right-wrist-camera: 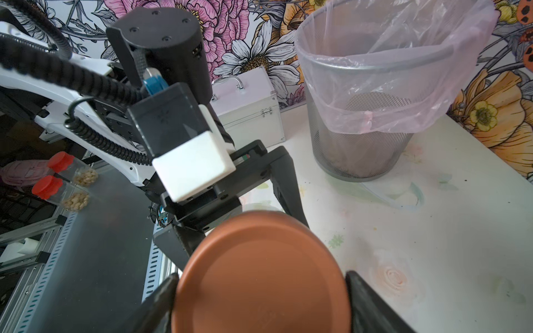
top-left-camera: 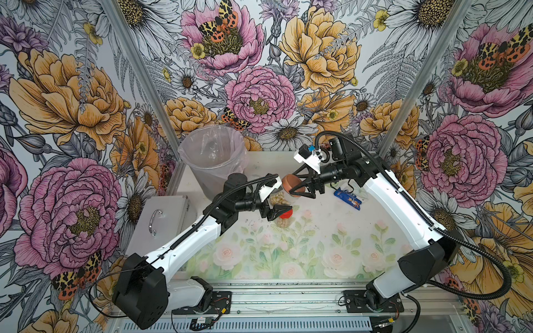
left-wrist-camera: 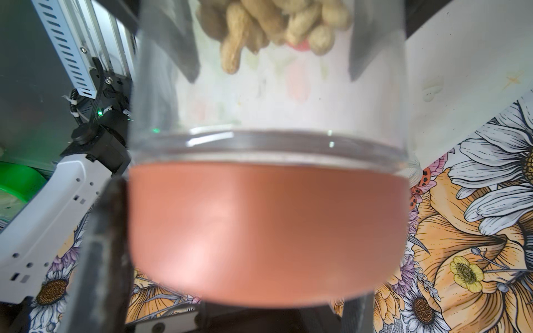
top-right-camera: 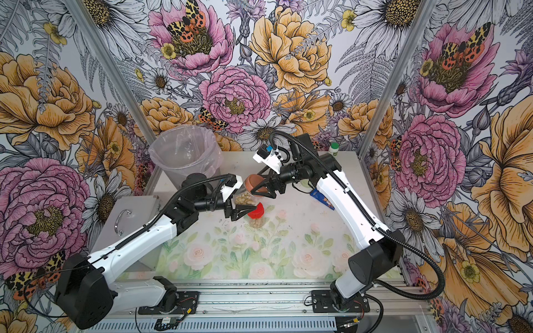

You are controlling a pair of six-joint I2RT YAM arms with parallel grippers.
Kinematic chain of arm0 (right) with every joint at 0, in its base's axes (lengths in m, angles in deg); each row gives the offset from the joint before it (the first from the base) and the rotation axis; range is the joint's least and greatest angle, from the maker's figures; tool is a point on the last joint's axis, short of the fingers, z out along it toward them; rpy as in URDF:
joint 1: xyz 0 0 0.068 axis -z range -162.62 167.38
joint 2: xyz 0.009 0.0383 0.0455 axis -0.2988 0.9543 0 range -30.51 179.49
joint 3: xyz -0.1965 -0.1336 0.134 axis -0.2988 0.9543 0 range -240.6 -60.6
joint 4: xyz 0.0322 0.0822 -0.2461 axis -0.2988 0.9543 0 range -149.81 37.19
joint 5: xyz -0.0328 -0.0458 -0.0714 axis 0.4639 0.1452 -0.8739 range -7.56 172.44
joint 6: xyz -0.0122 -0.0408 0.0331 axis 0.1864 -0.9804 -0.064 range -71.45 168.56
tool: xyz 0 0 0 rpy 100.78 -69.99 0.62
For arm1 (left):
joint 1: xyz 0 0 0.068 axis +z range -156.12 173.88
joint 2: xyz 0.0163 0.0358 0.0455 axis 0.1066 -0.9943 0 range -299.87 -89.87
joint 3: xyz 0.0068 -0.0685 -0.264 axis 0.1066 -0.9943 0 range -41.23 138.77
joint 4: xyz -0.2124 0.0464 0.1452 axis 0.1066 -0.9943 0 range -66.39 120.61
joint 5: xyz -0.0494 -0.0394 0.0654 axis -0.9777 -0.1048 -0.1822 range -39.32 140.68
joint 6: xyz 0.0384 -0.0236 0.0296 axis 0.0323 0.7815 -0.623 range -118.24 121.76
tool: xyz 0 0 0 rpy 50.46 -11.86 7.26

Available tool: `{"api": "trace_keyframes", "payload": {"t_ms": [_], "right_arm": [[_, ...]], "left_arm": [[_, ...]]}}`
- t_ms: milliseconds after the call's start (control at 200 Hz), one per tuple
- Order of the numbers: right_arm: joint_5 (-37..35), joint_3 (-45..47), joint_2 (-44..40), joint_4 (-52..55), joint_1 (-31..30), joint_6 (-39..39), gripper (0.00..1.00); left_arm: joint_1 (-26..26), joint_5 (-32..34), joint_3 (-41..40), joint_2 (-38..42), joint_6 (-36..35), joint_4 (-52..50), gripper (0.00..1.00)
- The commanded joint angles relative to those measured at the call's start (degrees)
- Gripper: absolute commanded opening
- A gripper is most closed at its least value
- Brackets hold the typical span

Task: Empty moldy peanuts from jars
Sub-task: Unscrew the lid from the jar.

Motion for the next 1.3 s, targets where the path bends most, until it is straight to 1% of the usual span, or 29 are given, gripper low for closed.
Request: {"api": "trace_keyframes", "payload": {"t_ms": [0,220,310,841,1001,1101,1246,1296], "right_arm": [[2.11,-0.05,2.24,7.07,-1.30,-3.72,0.77],[1.18,-2.15,2.42,7.34,-0.95,-3.84,0.81],[1.23,-2.81,2.24,7.34,-0.85,-3.57,0.85],[0.44,-3.07,2.24,7.17,-0.43,-2.42,0.93],[0.27,-2.32,0.75,7.08,0.00,-2.04,0.97],[-0.13,-1.15,-0.58,6.74,0.43,-1.85,0.99],[-0.37,-0.02,-1.94,5.91,1.64,-0.80,0.99],[-1.53,0.42,-2.75,5.27,2.26,0.11,1.00]], "left_arm": [[0.80,-0.78,5.08,1.92,2.51,9.53,0.16],[0.84,0.09,5.03,1.81,2.08,8.61,0.17],[0.79,0.59,4.99,1.80,1.53,8.19,0.16],[0.88,1.94,5.64,1.68,0.82,7.62,0.16],[1.06,4.23,5.65,1.52,0.41,8.19,0.16],[1.32,4.00,5.73,1.23,0.51,8.31,0.16],[1.39,4.41,5.58,1.43,0.66,8.71,0.16],[1.33,4.65,5.39,1.70,0.66,9.01,0.16]]}}
